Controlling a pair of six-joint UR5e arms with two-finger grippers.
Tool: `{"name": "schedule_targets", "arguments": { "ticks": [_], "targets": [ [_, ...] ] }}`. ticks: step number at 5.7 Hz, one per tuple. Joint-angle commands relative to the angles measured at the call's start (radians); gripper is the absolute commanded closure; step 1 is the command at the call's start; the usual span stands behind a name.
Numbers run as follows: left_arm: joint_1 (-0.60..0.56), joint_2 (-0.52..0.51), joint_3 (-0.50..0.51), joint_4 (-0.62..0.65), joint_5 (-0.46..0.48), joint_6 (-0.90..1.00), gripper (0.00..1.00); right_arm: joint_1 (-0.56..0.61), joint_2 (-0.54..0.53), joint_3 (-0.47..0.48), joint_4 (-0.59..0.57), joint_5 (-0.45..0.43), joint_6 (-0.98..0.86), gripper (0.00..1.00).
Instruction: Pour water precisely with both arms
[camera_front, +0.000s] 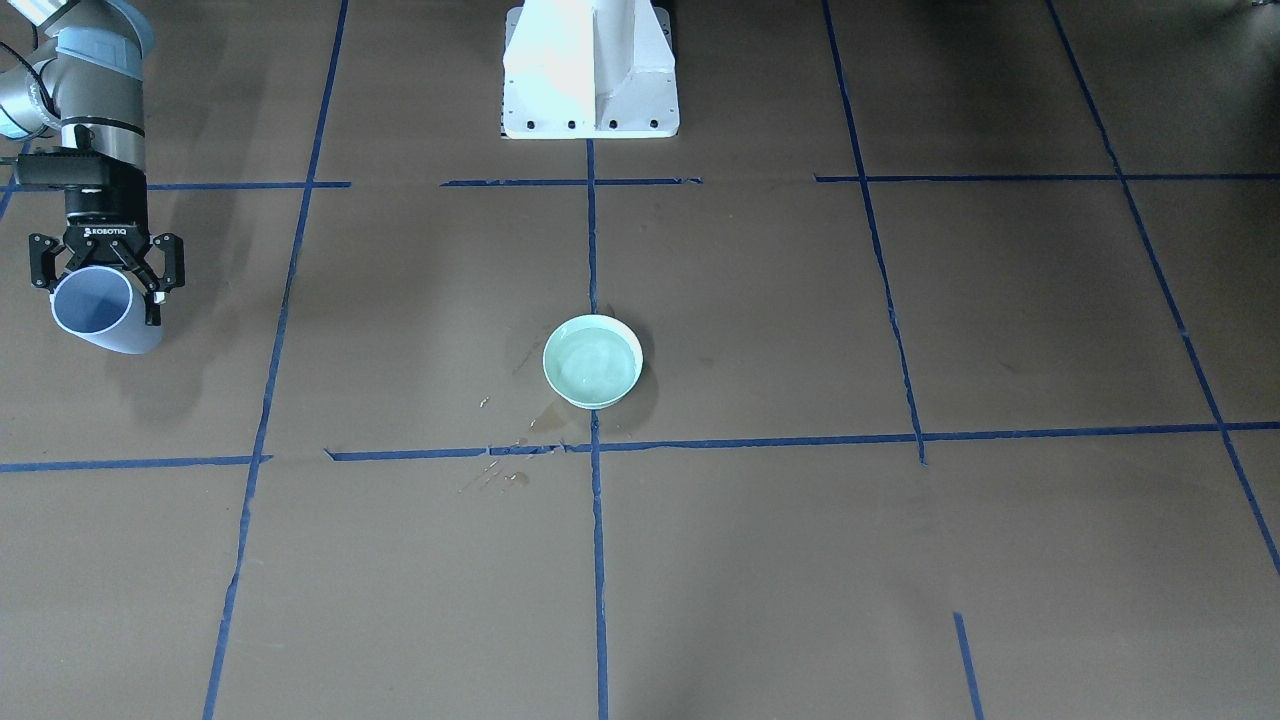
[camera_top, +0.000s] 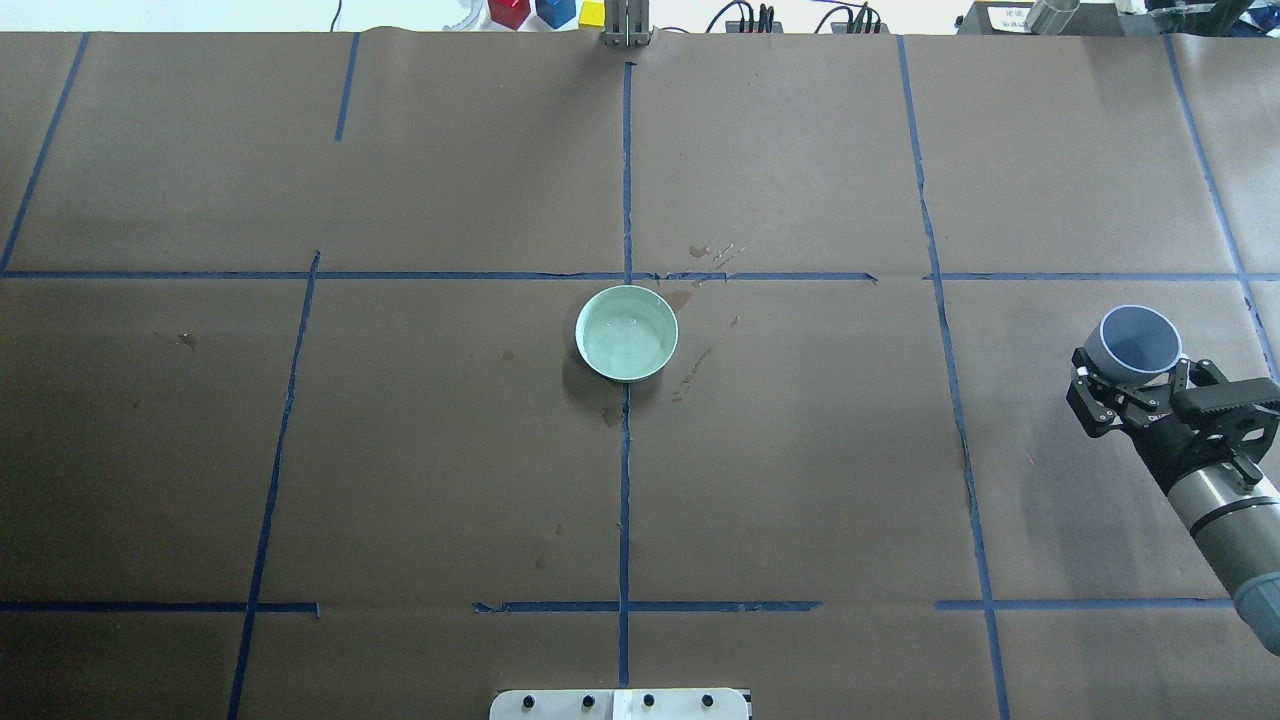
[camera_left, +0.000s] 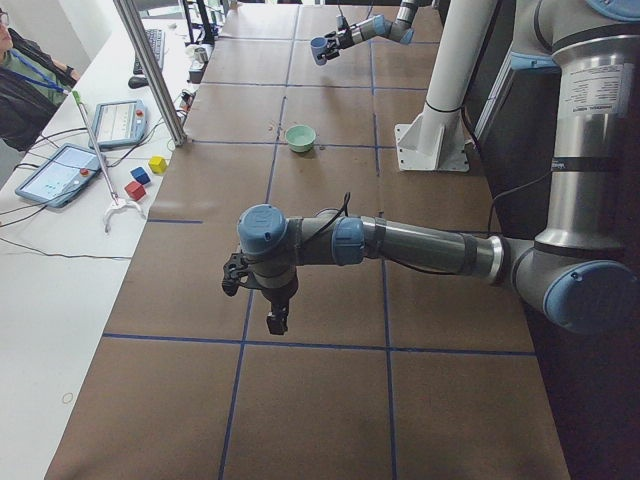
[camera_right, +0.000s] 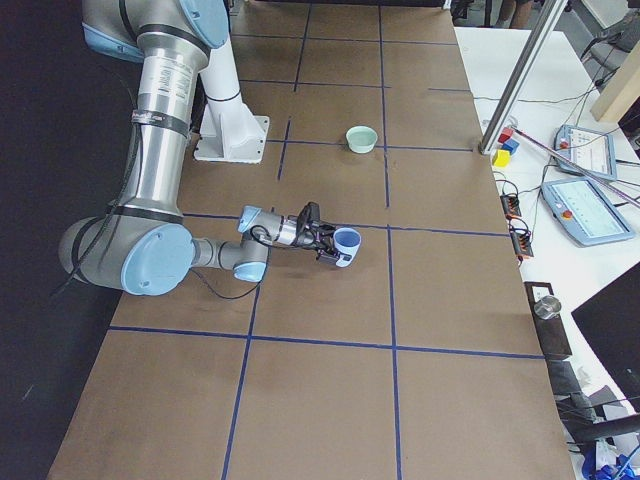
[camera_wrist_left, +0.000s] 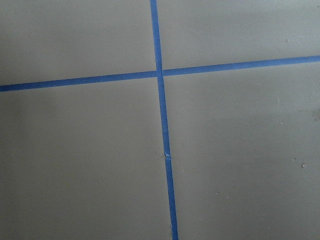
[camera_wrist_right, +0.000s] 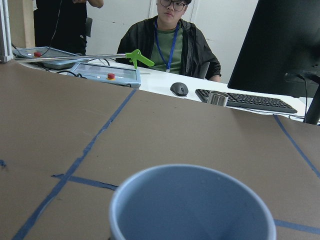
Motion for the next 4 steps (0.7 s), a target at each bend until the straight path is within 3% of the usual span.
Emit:
{"name": "schedule_targets", "arguments": {
  "ticks": [1, 4],
  "targets": [
    [0.000, 0.000, -0.002, 0.000, -0.002, 0.000, 0.00, 0.000, 0.028, -0.020, 0.001, -0.005, 0.002, 0.83],
    [0.000, 0.000, -0.002, 0.000, -0.002, 0.000, 0.00, 0.039, 0.048, -0.043, 0.001, -0.007, 0.001, 0.75]
  ]
}}
